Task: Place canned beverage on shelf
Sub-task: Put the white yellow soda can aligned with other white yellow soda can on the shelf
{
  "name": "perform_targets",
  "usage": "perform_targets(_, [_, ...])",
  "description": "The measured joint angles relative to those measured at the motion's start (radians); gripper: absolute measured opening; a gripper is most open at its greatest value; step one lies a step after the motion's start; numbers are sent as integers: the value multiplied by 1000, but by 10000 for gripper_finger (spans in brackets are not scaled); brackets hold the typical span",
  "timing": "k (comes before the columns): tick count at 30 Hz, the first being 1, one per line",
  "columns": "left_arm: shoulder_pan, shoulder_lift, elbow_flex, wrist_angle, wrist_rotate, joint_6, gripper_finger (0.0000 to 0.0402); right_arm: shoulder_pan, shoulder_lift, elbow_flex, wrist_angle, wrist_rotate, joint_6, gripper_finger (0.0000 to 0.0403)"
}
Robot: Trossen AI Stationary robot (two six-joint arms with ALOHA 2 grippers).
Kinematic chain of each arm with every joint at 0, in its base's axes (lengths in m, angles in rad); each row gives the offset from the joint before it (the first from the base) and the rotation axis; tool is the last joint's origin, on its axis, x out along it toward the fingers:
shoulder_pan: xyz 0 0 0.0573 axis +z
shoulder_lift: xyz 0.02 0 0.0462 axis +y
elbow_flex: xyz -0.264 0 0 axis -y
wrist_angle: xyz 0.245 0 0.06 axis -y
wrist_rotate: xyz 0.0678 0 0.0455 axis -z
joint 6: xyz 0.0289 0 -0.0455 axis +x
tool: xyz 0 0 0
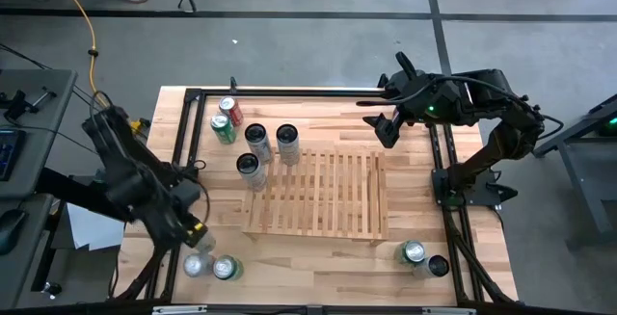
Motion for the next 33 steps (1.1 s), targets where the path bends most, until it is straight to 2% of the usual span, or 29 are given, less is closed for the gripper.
perform_targets(3, [-2, -54, 22, 143, -7, 54, 235, 0, 0, 0, 0, -14, 0, 350])
perform_targets(8, [-2, -75, 108, 380, -108, 203, 235, 0, 0, 0, 0, -50, 0, 350])
perform_targets(15, [-2, 10, 236, 480, -182, 397, 235, 0, 0, 0, 1, -51, 1, 350])
perform_targets(18, [15, 56, 297, 488, -240, 522, 235, 0, 0, 0, 9, -78, 0, 350])
perform_targets(22, [93, 134, 389, 489, -300, 704, 235, 0, 0, 0, 34, -164, -1, 350])
perform_targets(25, [169, 189, 490, 488, -304, 841, 235, 0, 0, 0, 50, -229, -1, 350])
perform_targets(29, [270, 272, 657, 472, -294, 1058, 235, 0, 0, 0, 51, -258, -2, 350])
perform_targets(33, [372, 354, 840, 336, -257, 1224, 235, 0, 0, 0, 50, -261, -8, 350])
